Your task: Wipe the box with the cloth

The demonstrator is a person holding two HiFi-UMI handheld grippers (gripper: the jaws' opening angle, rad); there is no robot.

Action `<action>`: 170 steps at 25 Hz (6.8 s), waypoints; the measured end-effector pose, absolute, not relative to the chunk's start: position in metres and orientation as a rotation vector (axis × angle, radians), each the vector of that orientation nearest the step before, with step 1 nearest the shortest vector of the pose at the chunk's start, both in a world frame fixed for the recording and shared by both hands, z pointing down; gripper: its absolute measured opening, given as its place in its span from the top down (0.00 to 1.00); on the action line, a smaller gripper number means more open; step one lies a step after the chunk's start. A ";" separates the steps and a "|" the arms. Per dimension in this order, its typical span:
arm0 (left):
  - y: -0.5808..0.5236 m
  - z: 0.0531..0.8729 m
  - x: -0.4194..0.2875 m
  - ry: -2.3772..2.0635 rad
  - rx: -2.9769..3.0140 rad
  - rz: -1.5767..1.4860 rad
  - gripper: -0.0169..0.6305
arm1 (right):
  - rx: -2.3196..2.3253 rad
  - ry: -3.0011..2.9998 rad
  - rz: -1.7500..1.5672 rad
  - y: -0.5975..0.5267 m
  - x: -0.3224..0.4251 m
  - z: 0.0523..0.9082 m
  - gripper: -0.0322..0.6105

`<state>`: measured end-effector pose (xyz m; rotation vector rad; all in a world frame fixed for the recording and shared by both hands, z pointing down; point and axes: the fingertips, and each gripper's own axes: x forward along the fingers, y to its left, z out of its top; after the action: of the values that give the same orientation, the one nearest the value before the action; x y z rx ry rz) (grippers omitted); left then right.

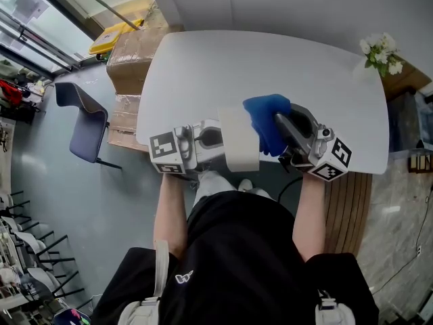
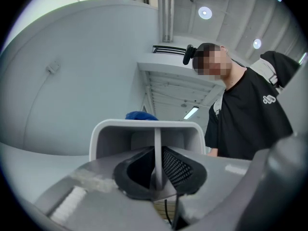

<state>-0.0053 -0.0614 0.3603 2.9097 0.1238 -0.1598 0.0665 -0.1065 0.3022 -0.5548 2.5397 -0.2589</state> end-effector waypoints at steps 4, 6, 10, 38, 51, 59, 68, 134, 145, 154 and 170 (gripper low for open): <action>-0.059 0.354 -0.008 0.143 2.902 -0.197 0.89 | -0.668 2.547 -0.254 -0.118 0.069 0.305 0.87; -0.058 0.352 -0.008 0.148 2.903 -0.205 0.89 | -0.721 2.553 -0.253 -0.122 0.071 0.309 0.87; -0.056 0.348 -0.009 0.155 2.905 -0.228 0.89 | -0.860 2.589 -0.248 -0.131 0.076 0.321 0.87; -0.116 0.349 -0.038 -0.321 2.820 -0.379 0.89 | -0.266 2.829 -0.189 -0.060 0.029 0.324 0.87; -0.119 0.394 -0.022 -0.408 2.883 0.040 0.89 | -0.366 2.607 -0.196 -0.072 0.058 0.298 0.87; -0.120 0.435 -0.016 -0.407 2.907 0.413 0.89 | -0.570 2.513 -0.247 -0.098 0.079 0.306 0.87; -0.125 0.476 -0.011 -0.369 2.888 0.746 0.89 | -0.717 2.499 -0.292 -0.114 0.085 0.324 0.87; -0.194 0.589 -0.019 -0.530 2.717 1.874 0.86 | -1.027 2.535 -0.399 -0.163 0.090 0.364 0.87; -0.242 0.393 -0.009 -1.437 2.925 0.859 0.89 | -1.139 2.698 -0.094 -0.208 0.047 0.304 0.87; -0.240 0.299 -0.052 -1.765 2.701 0.099 0.97 | -1.382 2.651 0.034 -0.228 0.037 0.280 0.87; -0.219 0.296 -0.050 -1.737 2.527 -0.122 0.97 | -1.622 2.657 0.091 -0.213 0.036 0.299 0.87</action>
<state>-0.0499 -0.2188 0.2961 2.5271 -1.7371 -0.1220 0.0362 -0.2135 0.2989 -1.6218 2.6573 0.0912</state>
